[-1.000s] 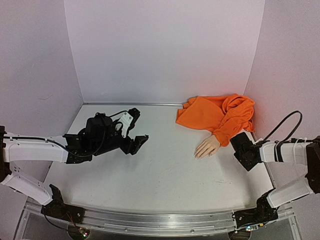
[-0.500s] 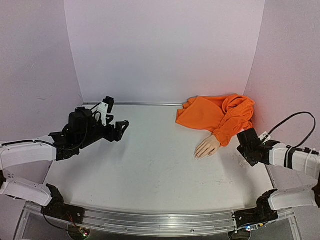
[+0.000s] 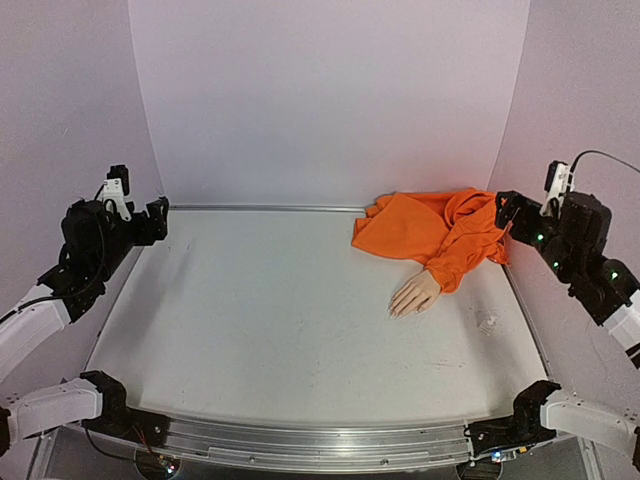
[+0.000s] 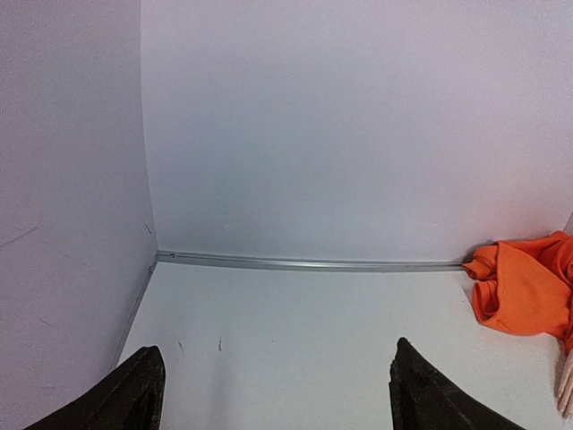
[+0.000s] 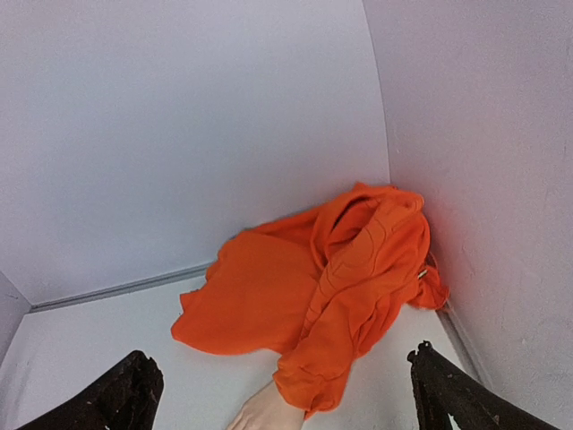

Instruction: Paint the nails

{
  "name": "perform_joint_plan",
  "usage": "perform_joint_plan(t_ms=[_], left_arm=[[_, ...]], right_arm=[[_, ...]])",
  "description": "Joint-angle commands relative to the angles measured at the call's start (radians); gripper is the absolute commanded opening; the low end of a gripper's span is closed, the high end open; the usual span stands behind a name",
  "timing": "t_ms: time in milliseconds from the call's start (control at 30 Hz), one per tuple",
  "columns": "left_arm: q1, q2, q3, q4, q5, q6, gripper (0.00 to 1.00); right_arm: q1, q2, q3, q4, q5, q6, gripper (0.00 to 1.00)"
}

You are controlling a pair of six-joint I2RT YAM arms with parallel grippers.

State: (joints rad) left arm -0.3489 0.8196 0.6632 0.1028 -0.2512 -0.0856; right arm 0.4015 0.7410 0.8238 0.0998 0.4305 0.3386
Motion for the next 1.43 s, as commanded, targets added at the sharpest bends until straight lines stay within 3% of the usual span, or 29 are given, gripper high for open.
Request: perform_joint_plan(t_ms=[0, 200, 367, 533, 667, 1400], left_arm=[[0.022, -0.057, 0.123, -0.091, 0.006, 0.038, 0.88], [0.045, -0.049, 0.176, -0.207, 0.002, 0.145, 0.88], [0.107, -0.036, 0.222, -0.248, 0.078, 0.167, 0.89], [0.19, 0.016, 0.302, -0.263, 0.242, 0.14, 0.89], [0.202, 0.041, 0.32, -0.263, 0.305, 0.14, 0.9], [0.201, 0.017, 0.293, -0.243, 0.329, 0.147, 0.97]], right_arm=[[-0.003, 0.034, 0.148, -0.004, -0.009, -0.21, 0.98], [-0.011, 0.125, 0.182, -0.021, 0.018, -0.303, 0.98], [-0.128, 0.197, 0.19, -0.025, -0.173, -0.265, 0.98], [-0.3, 0.214, 0.161, -0.01, -0.329, -0.252, 0.98], [-0.306, 0.168, 0.158, 0.008, -0.308, -0.242, 0.98], [-0.305, 0.067, 0.127, 0.067, -0.285, -0.24, 0.98]])
